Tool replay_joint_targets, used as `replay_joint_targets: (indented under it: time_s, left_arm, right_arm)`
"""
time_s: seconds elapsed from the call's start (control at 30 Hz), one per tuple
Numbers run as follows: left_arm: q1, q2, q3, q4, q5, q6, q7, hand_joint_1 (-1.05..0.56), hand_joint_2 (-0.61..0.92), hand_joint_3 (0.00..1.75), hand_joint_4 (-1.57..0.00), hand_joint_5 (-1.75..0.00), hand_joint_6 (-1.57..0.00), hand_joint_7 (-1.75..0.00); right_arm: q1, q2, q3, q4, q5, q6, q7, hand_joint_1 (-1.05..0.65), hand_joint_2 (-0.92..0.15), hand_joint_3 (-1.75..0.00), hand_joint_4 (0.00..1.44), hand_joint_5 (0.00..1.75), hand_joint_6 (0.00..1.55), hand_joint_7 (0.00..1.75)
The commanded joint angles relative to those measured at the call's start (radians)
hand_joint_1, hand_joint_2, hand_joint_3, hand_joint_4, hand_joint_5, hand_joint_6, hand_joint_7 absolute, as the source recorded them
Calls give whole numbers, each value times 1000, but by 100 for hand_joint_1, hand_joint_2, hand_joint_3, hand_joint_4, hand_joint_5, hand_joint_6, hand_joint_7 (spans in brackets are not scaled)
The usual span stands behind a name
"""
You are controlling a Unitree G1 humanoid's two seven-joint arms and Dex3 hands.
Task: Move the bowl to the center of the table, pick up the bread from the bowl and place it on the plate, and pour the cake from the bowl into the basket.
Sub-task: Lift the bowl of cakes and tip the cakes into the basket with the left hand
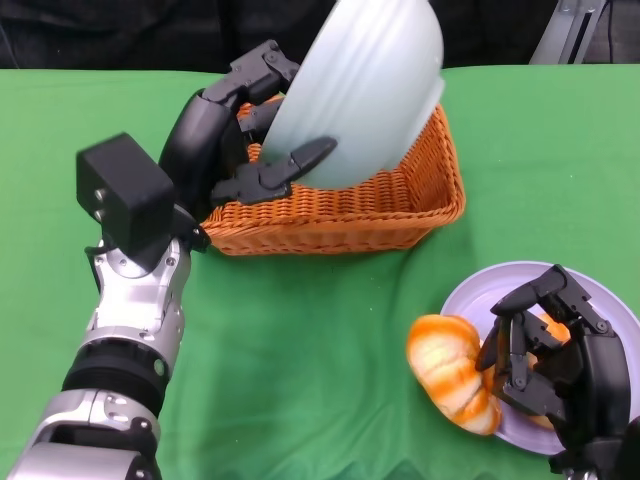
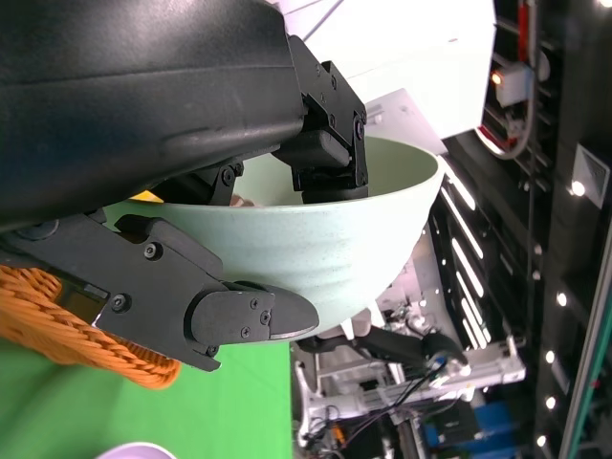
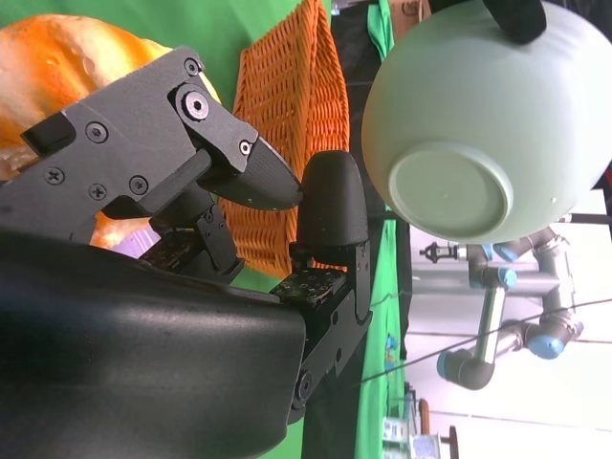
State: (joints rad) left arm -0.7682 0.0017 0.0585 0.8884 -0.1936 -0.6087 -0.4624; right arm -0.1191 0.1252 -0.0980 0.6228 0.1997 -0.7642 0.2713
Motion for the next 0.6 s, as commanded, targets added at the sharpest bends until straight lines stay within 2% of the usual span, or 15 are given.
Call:
replay_joint_targets:
  time_s: [0.03,0.2,0.4,0.6]
  left_arm:
    - [3,-10,34,-50,-64,75,-32,-19,90,50,-66,-173,-67,-143]
    - [5,-32,71,-107,-130,217,-45,-17,92,48,-73,-164,-73,-132]
    - [14,-43,96,-175,-178,368,-47,-18,91,52,-74,-163,-75,-132]
    - [26,-52,112,-225,-201,454,-44,-16,88,57,-74,-162,-73,-136]
  right_arm:
    - [8,-6,-4,-13,13,2,4,-15,-56,-122,83,175,55,175]
    - [13,-6,-4,-22,7,2,-1,-15,-55,-123,83,175,55,175]
    - [29,-3,2,-59,9,26,-3,-16,-55,-123,84,175,56,175]
    - [44,-6,5,-95,7,52,-3,-16,-55,-124,83,175,55,174]
